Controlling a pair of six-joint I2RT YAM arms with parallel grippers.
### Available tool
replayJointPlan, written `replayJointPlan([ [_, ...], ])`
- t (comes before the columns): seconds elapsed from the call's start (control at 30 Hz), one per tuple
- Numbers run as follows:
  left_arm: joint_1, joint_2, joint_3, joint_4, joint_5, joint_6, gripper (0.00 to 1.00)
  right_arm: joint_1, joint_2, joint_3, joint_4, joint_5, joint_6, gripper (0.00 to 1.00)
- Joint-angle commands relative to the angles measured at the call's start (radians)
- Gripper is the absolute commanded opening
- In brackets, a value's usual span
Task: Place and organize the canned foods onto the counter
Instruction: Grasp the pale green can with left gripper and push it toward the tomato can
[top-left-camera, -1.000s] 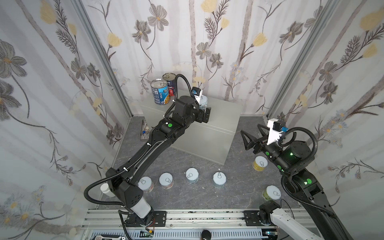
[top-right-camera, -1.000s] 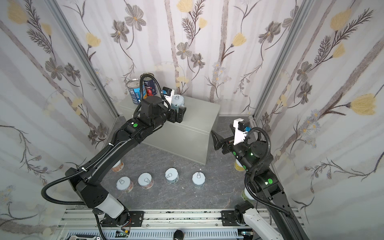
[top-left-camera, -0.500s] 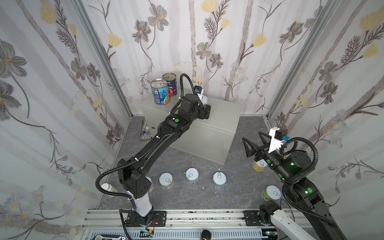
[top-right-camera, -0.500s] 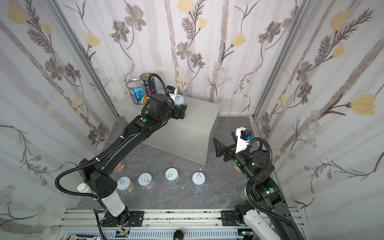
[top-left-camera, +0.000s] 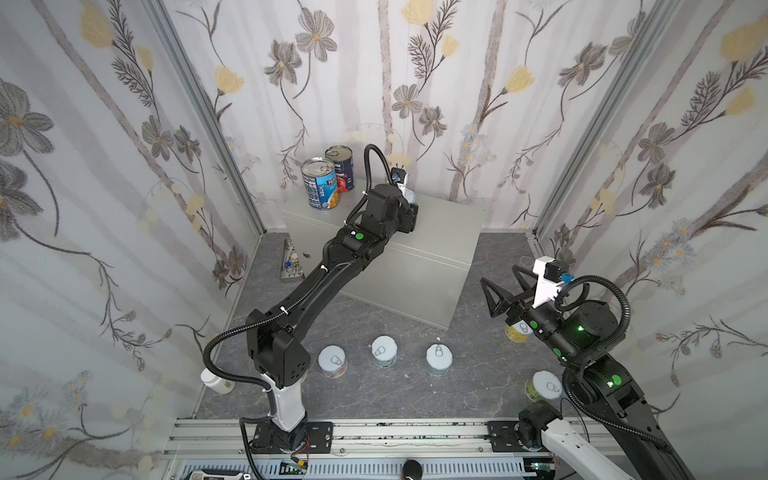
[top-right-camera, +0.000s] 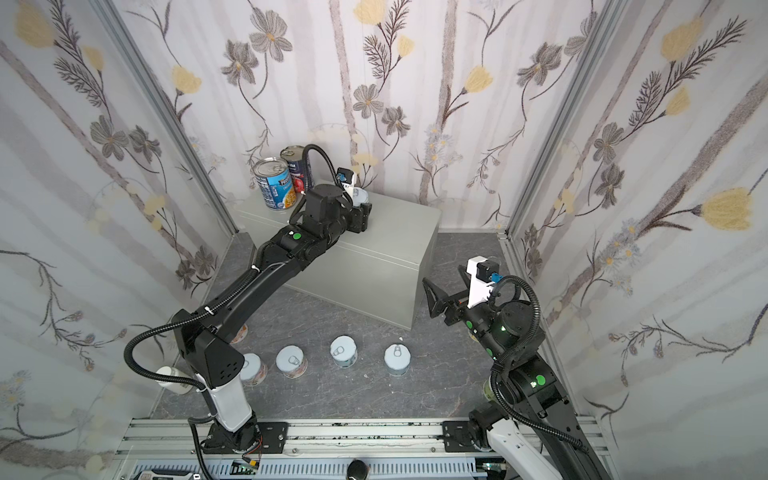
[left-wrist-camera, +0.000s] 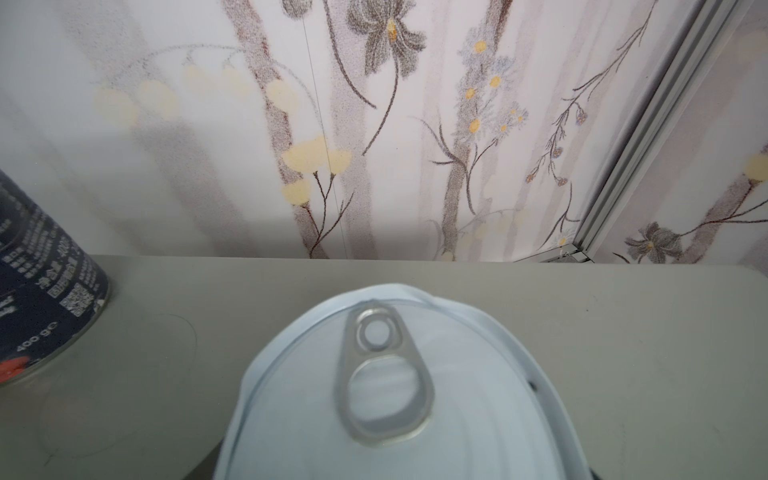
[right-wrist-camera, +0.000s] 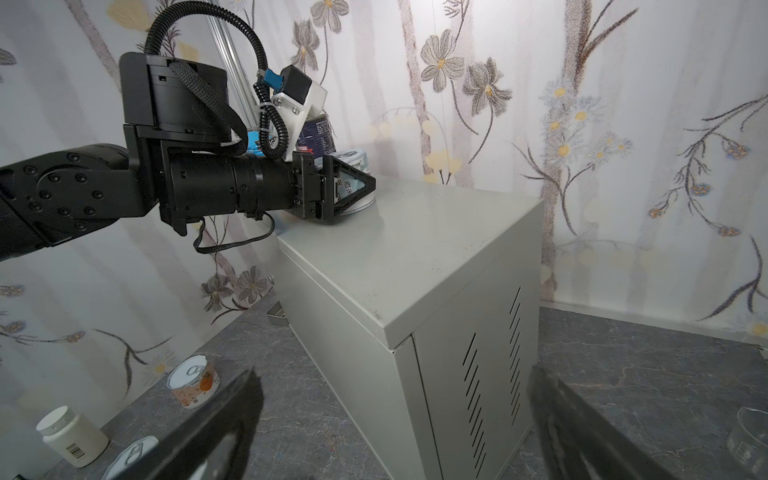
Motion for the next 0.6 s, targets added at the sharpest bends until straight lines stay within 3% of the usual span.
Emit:
replayJointPlan([
  [0.0,0.023,0.004,0.029,0.051,-0.017,0.018,0.67,0.002,0.009,-0.004,0.037,-0.010,-0.006,1.00],
  [0.57,0.141,0.102,0.186,0.046,0.056,0.031,0.68,0.013,0.066,0.016,0.042,-0.030,-0.002,1.00],
])
